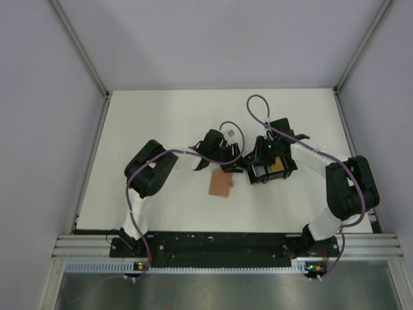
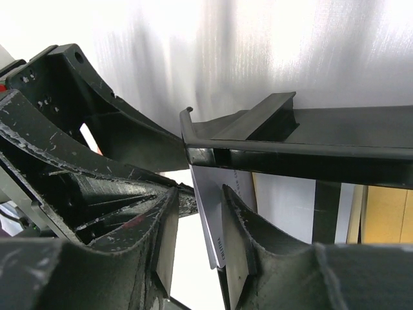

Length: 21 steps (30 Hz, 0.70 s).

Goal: Put the credit cards into the card holder
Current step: Pick up the credit card from the storage box.

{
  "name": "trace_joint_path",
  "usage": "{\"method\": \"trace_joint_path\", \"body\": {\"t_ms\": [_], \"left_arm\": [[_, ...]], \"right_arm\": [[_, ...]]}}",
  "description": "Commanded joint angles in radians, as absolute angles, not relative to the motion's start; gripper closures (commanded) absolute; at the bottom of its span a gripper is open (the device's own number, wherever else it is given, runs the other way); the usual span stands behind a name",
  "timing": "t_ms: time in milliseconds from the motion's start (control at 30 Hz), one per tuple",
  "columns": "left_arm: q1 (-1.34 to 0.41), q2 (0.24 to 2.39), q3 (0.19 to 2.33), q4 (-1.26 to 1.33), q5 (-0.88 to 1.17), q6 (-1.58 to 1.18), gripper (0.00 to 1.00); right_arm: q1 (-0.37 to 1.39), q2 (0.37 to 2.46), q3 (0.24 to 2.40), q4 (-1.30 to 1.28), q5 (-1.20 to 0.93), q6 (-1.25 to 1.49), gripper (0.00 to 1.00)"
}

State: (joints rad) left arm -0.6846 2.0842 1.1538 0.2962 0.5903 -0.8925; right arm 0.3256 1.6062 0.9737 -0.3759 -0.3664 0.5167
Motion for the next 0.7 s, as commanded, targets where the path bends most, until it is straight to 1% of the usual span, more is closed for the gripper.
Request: {"method": "trace_joint_path", "body": {"t_ms": [0, 33, 67, 133, 167, 233, 400, 567, 667], "left_arm": [[-0.701, 2.06, 1.175, 0.339, 0.595, -0.885, 0.48], [-0.701, 2.063, 1.174, 0.337, 0.594, -0.884, 0.48], [-0.701, 2.06, 1.17, 0.339, 0.595, -0.884, 0.48], [-0.701, 2.06, 1.167, 0.337, 0.594, -0.885, 0.48], [-0.701, 2.06, 1.169, 0.339, 0.595, -0.884, 0.48], [-0.701, 2.06, 1.166, 0.339, 0.594, -0.884, 0.48], [-0.701, 2.06, 1.169, 0.337, 0.597, -0.882, 0.48], [-0.701, 2.062, 1.173, 0.337, 0.594, -0.884, 0.48], [-0.701, 2.063, 1.175, 0.336, 0.594, -0.884, 0.48]], "right_arm": [[0.339, 1.588, 0.999, -0.357, -0.388, 0.505, 0.69], [0.337, 1.585, 0.997, -0.359, -0.382, 0.505, 0.68], [0.339, 1.582, 0.994, -0.359, -0.371, 0.503, 0.64], [0.339, 1.583, 0.989, -0.357, -0.341, 0.5, 0.52], [0.339, 1.594, 0.994, -0.356, -0.333, 0.497, 0.49], [0.337, 1.618, 1.002, -0.354, -0.336, 0.495, 0.48], [0.337, 1.64, 0.996, -0.324, -0.393, 0.503, 0.49], [0.337, 1.621, 0.997, -0.318, -0.437, 0.509, 0.57], [0.339, 1.598, 0.996, -0.318, -0.443, 0.512, 0.6]]}}
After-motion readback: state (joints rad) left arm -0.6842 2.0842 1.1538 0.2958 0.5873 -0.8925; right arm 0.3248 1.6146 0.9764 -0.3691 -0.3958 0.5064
